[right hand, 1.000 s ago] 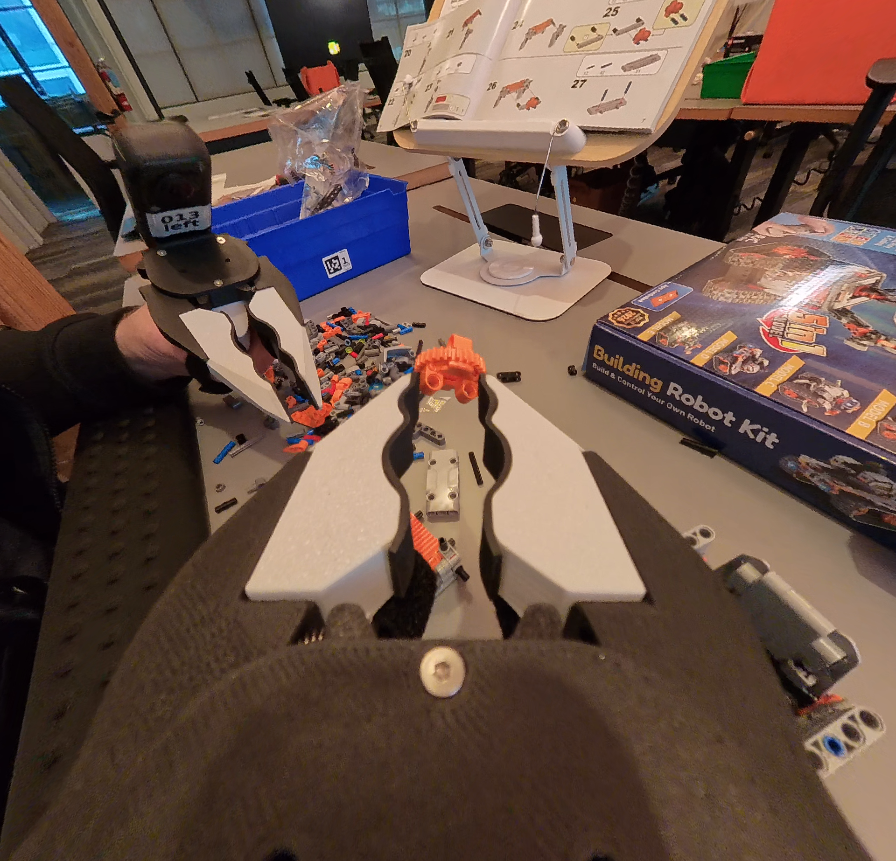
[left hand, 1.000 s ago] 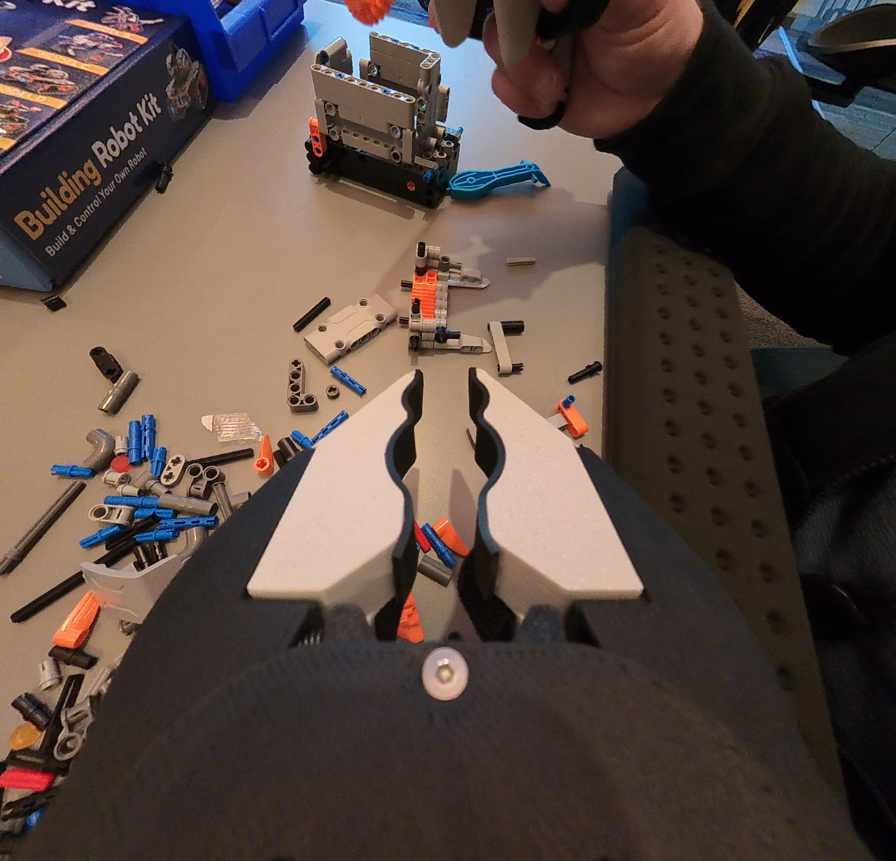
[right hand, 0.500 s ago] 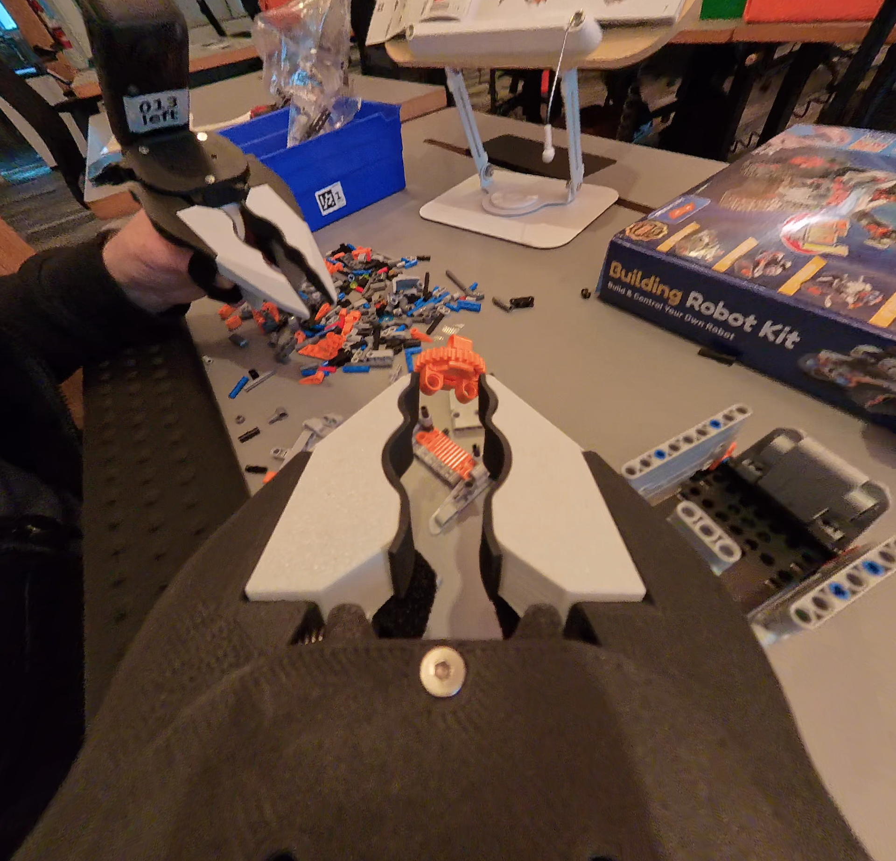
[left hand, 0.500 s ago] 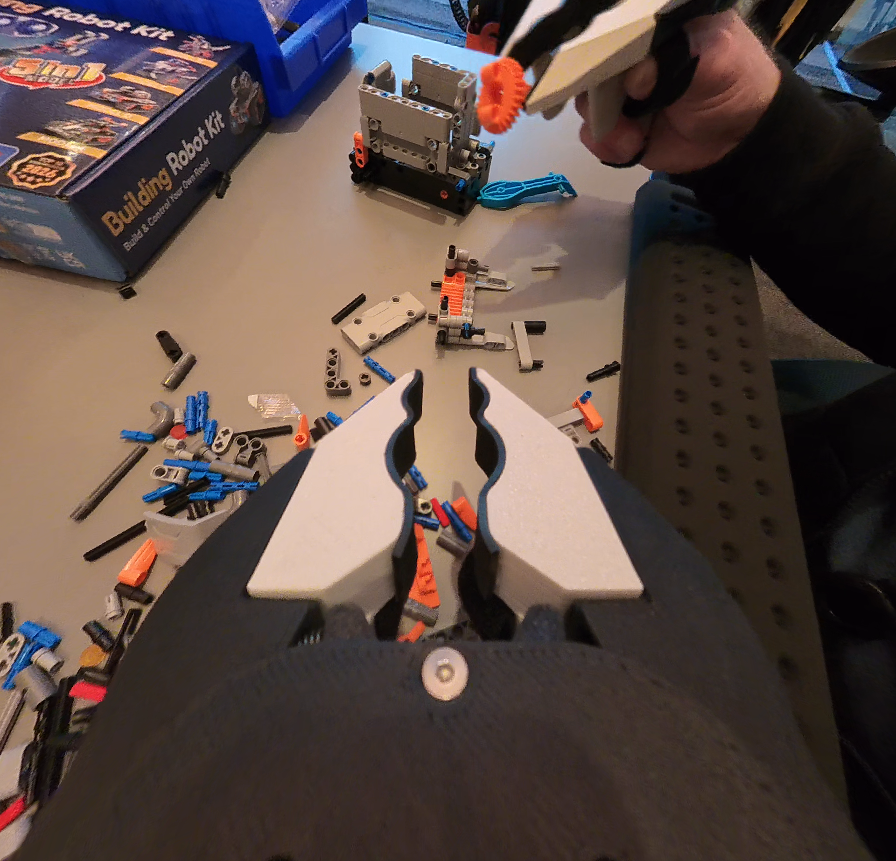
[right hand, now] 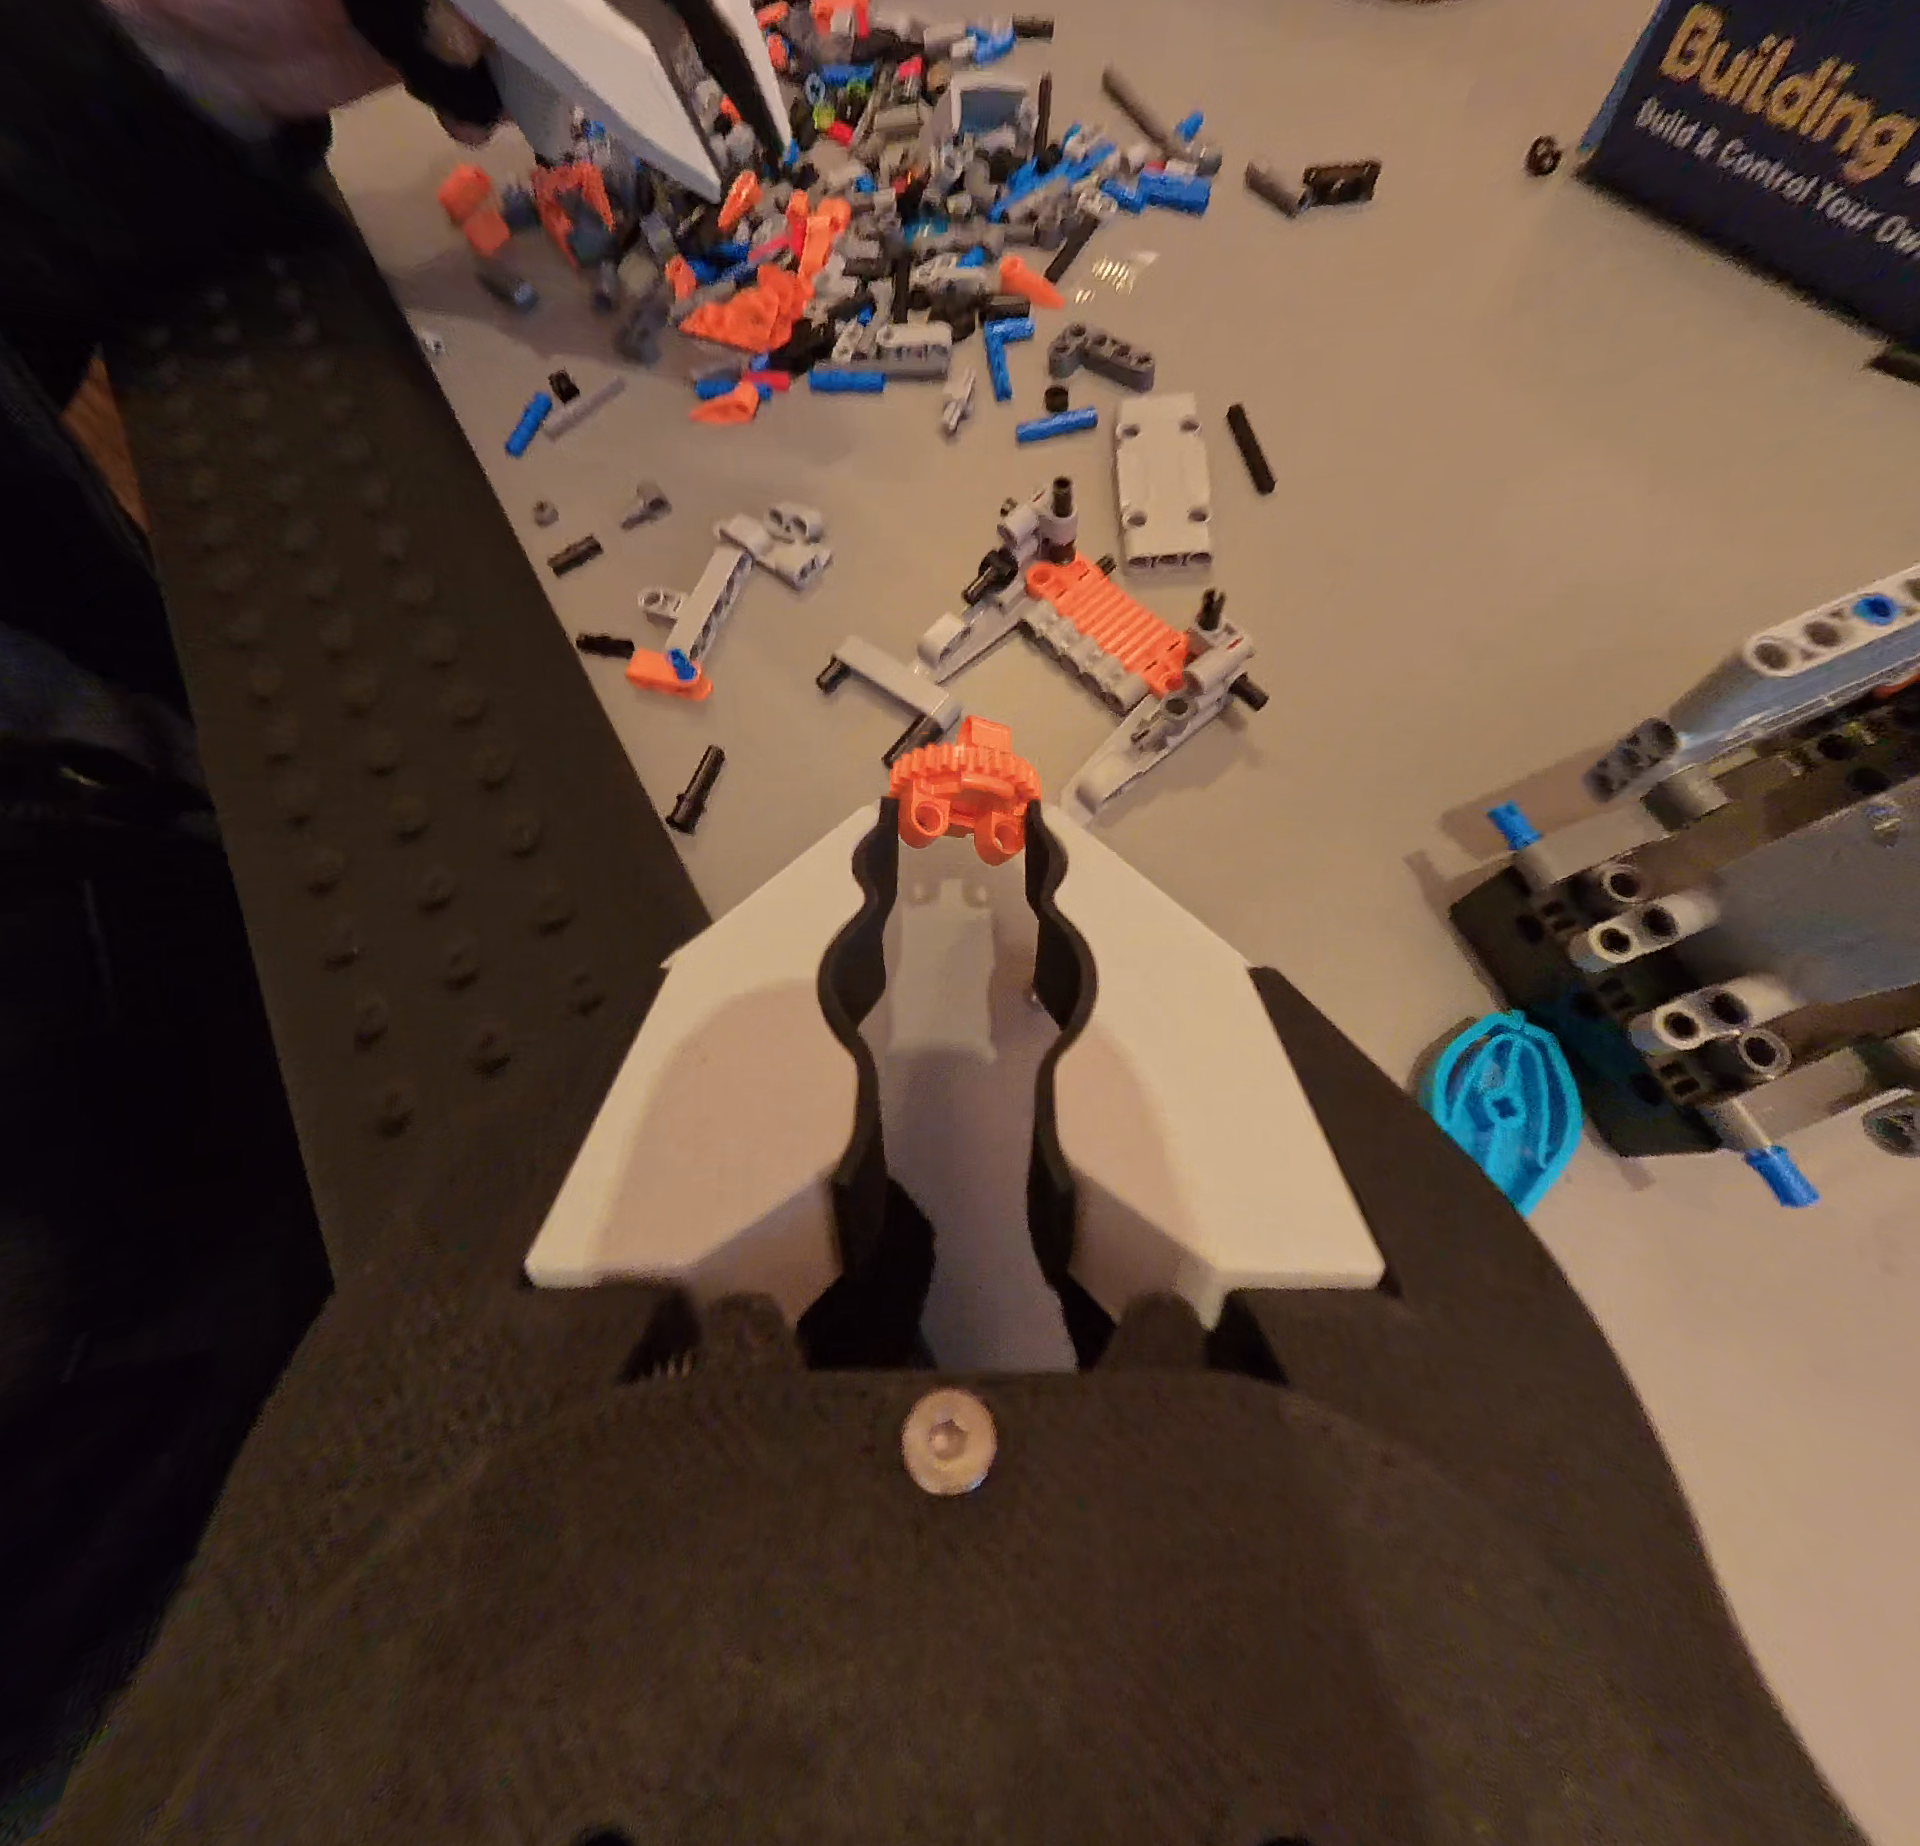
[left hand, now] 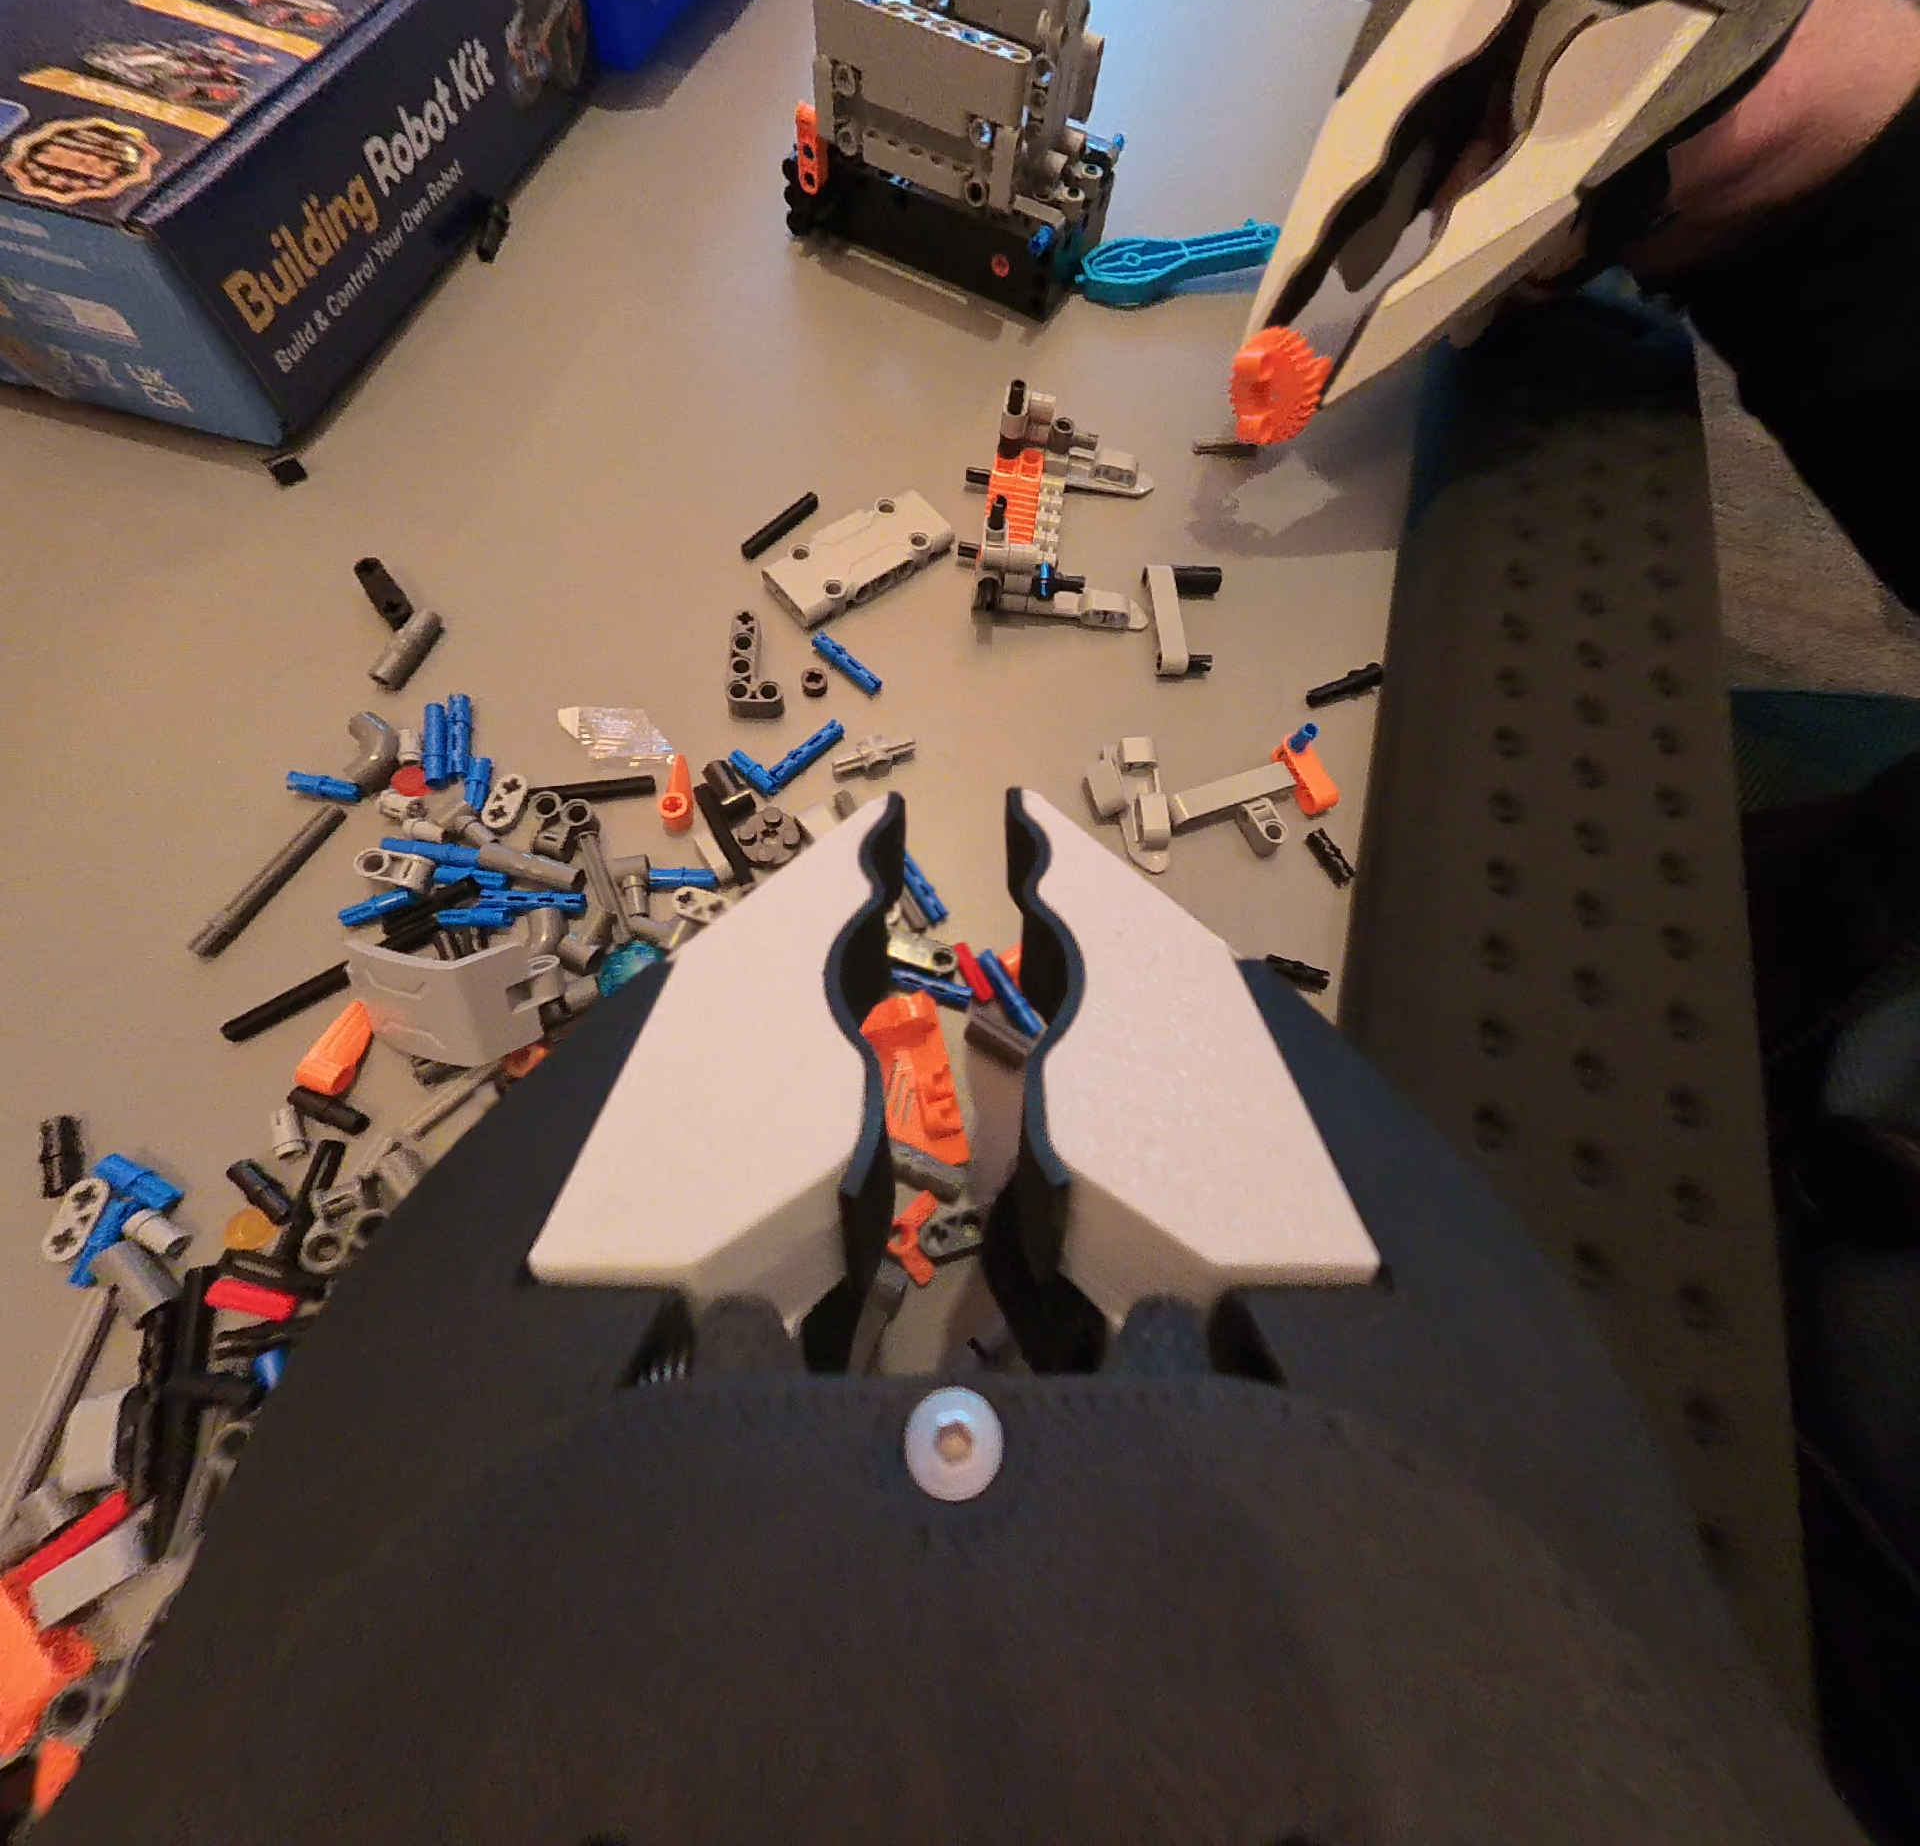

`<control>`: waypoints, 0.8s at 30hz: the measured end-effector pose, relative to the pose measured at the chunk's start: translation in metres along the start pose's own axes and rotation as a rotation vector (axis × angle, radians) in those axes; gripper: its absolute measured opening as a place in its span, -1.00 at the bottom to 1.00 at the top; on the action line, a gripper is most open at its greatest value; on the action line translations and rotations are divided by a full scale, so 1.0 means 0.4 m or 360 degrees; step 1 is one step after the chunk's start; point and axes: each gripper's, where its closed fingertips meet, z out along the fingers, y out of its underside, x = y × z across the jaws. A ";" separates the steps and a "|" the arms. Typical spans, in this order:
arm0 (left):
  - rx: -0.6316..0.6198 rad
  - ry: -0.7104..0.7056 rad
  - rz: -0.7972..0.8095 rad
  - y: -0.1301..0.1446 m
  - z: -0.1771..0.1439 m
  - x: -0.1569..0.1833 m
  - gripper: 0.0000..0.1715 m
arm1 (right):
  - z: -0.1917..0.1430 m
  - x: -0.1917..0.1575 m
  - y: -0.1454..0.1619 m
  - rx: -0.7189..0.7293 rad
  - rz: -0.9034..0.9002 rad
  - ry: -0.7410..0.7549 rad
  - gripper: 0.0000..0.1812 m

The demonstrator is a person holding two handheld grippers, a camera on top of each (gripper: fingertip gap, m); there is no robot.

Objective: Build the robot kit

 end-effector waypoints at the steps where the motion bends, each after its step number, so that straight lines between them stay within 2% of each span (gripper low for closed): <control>1: -0.0007 0.0016 0.0002 0.002 0.003 0.006 -0.80 | 0.003 -0.002 0.007 -0.0034 -0.0013 0.0005 -0.75; 7: -0.0096 -0.0001 0.0083 0.020 0.017 0.020 -0.80 | 0.028 -0.010 0.055 -0.0237 -0.0046 0.0011 -0.75; 13: -0.0042 -0.0058 0.0056 0.011 -0.011 -0.003 -0.80 | 0.047 -0.007 0.081 -0.0378 -0.0071 0.0037 -0.70; 24: 0.0028 -0.0237 0.0018 0.016 -0.101 -0.059 -0.80 | 0.026 -0.005 0.059 -0.0352 -0.0069 0.0024 -0.65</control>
